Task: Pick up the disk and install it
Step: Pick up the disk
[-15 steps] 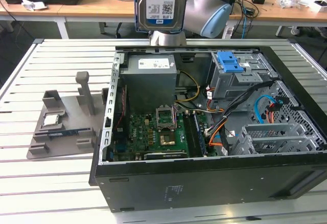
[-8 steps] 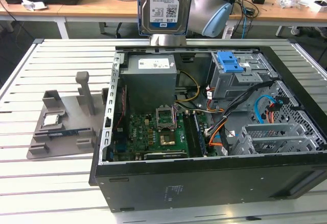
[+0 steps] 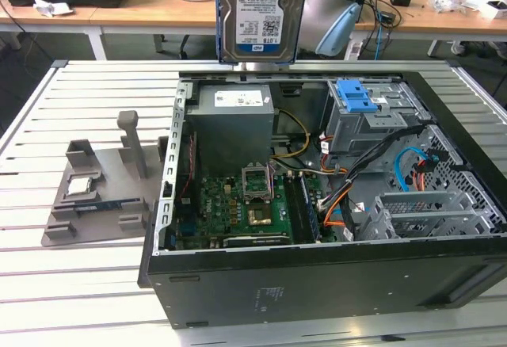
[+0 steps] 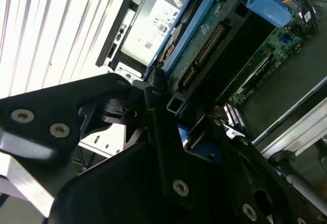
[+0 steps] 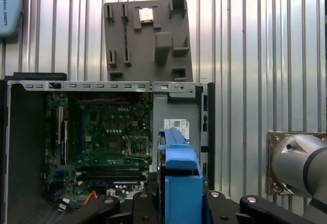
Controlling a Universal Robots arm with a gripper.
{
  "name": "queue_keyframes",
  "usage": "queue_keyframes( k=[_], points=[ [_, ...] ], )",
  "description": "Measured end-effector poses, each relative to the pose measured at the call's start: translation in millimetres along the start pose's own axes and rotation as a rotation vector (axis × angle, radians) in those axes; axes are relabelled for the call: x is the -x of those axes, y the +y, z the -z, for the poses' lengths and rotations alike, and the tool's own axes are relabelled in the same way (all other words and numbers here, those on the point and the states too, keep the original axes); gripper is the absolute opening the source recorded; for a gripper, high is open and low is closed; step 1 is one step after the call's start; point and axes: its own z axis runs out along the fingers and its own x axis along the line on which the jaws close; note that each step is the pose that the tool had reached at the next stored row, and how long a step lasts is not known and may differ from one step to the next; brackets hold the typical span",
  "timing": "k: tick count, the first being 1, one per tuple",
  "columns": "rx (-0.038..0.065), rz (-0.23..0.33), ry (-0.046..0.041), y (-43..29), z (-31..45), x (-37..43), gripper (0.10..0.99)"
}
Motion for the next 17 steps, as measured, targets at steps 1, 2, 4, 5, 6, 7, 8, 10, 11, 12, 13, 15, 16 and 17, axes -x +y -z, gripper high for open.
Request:
queue_keyframes(
  k=[1,2,4,5,6,7,8,10,11,12,13,15,16,17],
  points=[
    [0.0,0.0,0.0001,-0.1,0.1,-2.8,0.365],
    [0.0,0.0,0.0002,-0.1,0.2,-5.8,0.365],
    [0.0,0.0,0.0001,-0.1,0.3,-13.1,0.365],
    [0.0,0.0,0.0001,-0.1,0.4,-16.3,0.365],
    [0.0,0.0,0.0001,-0.1,0.5,-19.6,0.365],
    [0.0,0.0,0.0,-0.1,0.5,-22.9,0.365],
    [0.0,0.0,0.0,-0.1,0.7,-26.5,0.365],
    [0.0,0.0,0.0001,-0.2,1.1,-40.9,0.365],
    [0.0,0.0,0.0001,-0.2,1.2,-47.8,0.365],
    [0.0,0.0,0.0001,-0.2,1.4,-53.0,0.365],
    [0.0,0.0,0.0,-0.2,1.6,-61.6,0.365],
    [0.0,0.0,0.0,-0.2,1.9,-73.3,0.365],
    [0.0,0.0,0.0001,-0.2,2.1,-78.6,0.365],
    [0.0,0.0,0.0002,-0.3,2.2,-81.0,0.365]
  ],
)
